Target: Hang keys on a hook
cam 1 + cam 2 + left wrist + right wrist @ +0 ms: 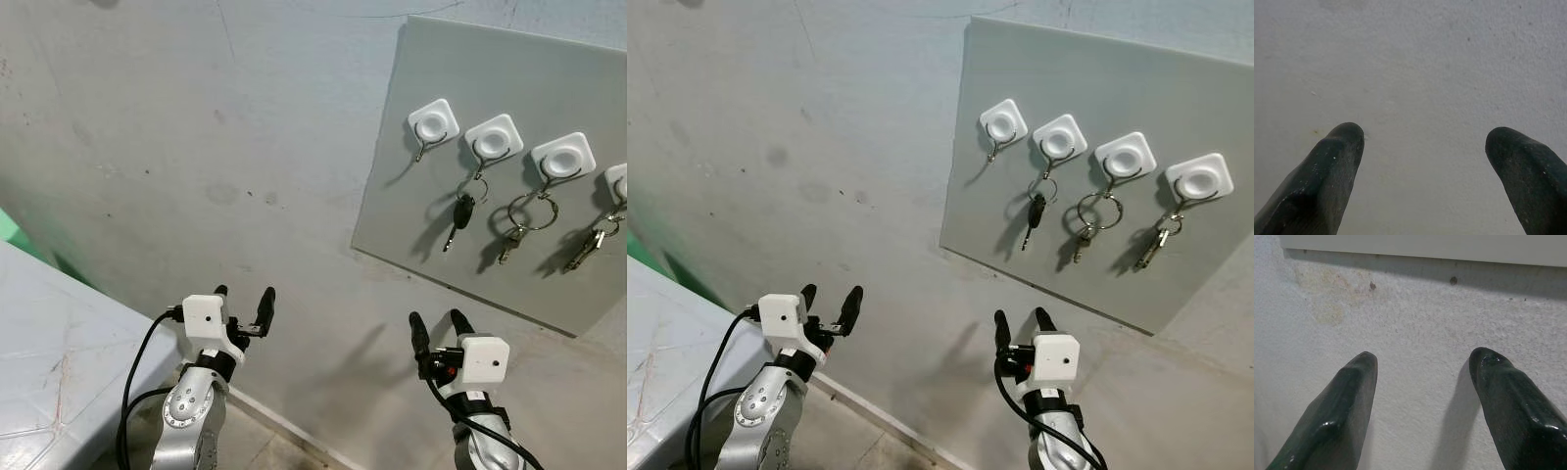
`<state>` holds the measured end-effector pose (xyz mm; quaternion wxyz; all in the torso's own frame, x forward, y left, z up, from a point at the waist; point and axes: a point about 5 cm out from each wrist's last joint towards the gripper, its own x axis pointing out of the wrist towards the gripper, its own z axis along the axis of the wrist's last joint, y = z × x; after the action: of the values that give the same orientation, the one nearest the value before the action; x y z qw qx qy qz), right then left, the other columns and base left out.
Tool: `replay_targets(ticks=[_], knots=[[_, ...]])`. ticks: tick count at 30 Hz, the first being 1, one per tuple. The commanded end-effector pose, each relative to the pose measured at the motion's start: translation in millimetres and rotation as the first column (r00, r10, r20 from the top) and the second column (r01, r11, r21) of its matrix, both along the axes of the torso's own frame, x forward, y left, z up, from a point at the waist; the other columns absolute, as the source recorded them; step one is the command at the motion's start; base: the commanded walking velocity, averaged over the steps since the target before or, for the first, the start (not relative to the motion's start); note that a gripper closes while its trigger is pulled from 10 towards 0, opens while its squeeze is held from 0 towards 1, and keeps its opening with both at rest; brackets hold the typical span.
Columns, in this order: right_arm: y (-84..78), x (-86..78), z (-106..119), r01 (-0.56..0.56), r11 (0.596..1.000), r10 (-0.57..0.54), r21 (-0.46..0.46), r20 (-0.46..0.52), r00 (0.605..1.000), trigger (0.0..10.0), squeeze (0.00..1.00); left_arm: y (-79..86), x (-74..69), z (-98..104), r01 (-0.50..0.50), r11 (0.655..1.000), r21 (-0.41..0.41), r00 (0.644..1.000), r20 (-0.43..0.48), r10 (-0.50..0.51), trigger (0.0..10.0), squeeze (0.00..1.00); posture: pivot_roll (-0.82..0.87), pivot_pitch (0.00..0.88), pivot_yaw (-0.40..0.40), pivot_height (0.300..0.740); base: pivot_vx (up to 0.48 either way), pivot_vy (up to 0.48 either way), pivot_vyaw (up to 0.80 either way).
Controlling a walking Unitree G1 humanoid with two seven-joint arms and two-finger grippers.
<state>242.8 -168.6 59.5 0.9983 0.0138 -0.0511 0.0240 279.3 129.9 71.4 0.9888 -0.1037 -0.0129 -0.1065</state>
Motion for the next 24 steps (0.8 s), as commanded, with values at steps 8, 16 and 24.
replay_targets(ticks=[8, 16, 24], knots=[[-18.4, -5.7, -43, 0.028, 0.999, -0.036, -0.042, -0.199, 0.979, 10.0, 0.0, 5.8, -3.4, -39, 0.002, 0.999, 0.055, 0.992, -0.127, 0.005, 10.0, 0.0, 0.0, 0.0, -0.044, 0.74, 0.0, 0.0, 0.0], [-32.6, -8.4, -76, -0.012, 0.992, -0.04, -0.127, -0.399, 0.916, 10.0, 0.0, 14.2, -10.5, -77, 0.015, 0.984, 0.178, 0.948, -0.314, 0.042, 10.0, 0.0, 0.0, 0.0, -0.043, 0.74, 0.0, 0.0, 0.0], [-40.9, -20.6, -98, -0.041, 0.983, -0.064, -0.179, -0.542, 0.838, 10.0, 0.0, 11.8, -29.0, -106, 0.085, 0.974, 0.209, 0.867, -0.497, 0.031, 10.0, 0.0, 0.0, 0.0, -0.045, 0.74, 0.0, 0.0, 0.0]])
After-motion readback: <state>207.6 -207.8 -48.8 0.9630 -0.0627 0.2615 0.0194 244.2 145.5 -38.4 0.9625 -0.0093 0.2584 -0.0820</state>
